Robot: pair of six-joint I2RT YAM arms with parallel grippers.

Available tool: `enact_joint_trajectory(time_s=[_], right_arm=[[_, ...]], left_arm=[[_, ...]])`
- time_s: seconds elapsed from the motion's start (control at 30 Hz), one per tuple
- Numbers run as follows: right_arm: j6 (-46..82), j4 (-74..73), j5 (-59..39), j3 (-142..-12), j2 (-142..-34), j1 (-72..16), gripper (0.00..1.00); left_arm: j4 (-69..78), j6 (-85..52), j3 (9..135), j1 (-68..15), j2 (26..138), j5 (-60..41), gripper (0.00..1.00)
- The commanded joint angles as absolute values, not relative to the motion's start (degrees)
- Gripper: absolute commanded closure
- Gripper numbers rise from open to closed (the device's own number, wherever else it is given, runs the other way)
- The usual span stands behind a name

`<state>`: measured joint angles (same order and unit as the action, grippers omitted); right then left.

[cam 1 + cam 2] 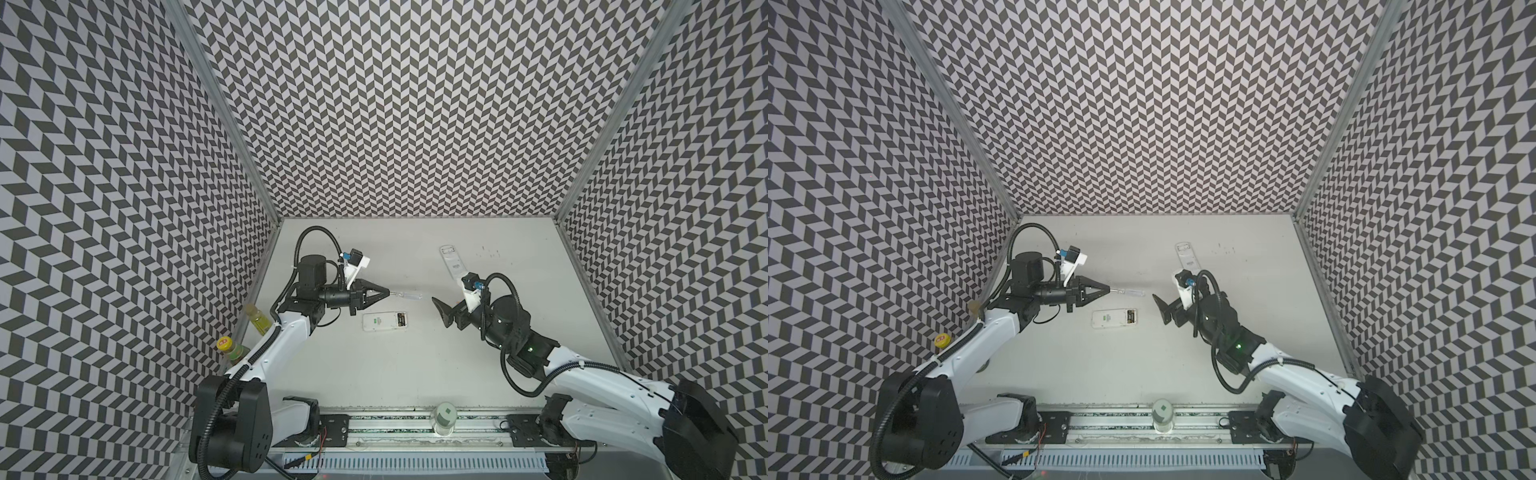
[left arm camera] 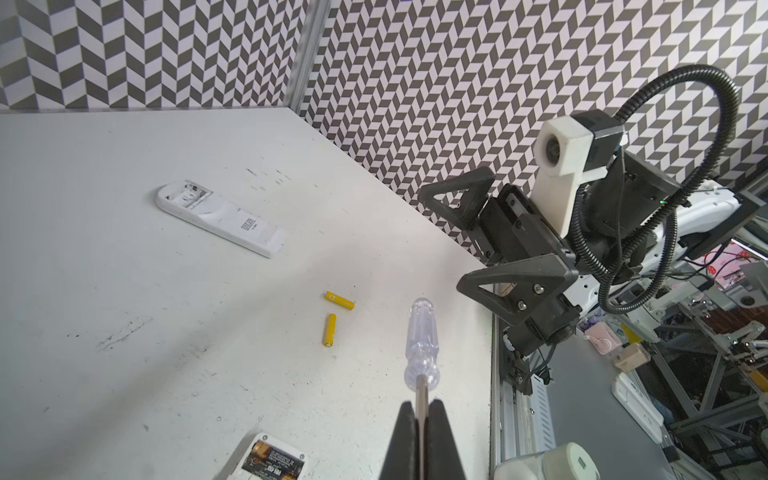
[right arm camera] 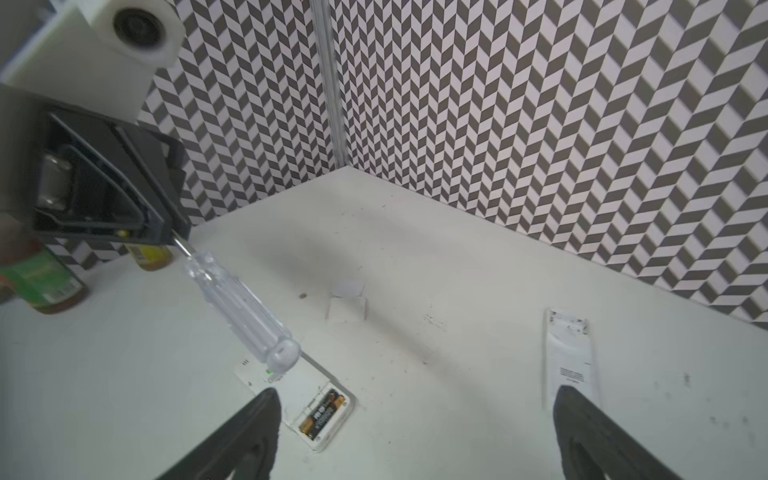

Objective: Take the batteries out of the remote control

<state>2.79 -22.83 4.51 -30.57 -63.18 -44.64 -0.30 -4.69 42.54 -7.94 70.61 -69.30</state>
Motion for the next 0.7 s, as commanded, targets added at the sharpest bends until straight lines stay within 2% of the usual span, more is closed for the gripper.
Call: enact_joint_trajectory(time_s=[0.0, 0.3, 0.53, 0.67], right_arm=[[16.9, -24.1, -4.2, -33.6, -66.1, -43.8, 0.00], [40.1, -40.6, -24.4, -34.0, -73.8, -39.0, 0.04], [50.0, -56.2, -36.4, -33.7, -81.6, -36.4, 0.09], [51.9, -59.8, -39.7, -34.8, -85.1, -36.5, 0.14]], left_arm=[[4.0, -10.2, 42.1, -7.0, 69.4, -68.7, 1.00], [11.3, -16.5, 39.5, -6.6, 69.3, -70.1, 1.00], [20.3, -22.3, 36.2, -8.0, 69.3, -73.0, 1.00], [21.2, -23.9, 35.7, -8.7, 69.7, -73.0, 1.00]])
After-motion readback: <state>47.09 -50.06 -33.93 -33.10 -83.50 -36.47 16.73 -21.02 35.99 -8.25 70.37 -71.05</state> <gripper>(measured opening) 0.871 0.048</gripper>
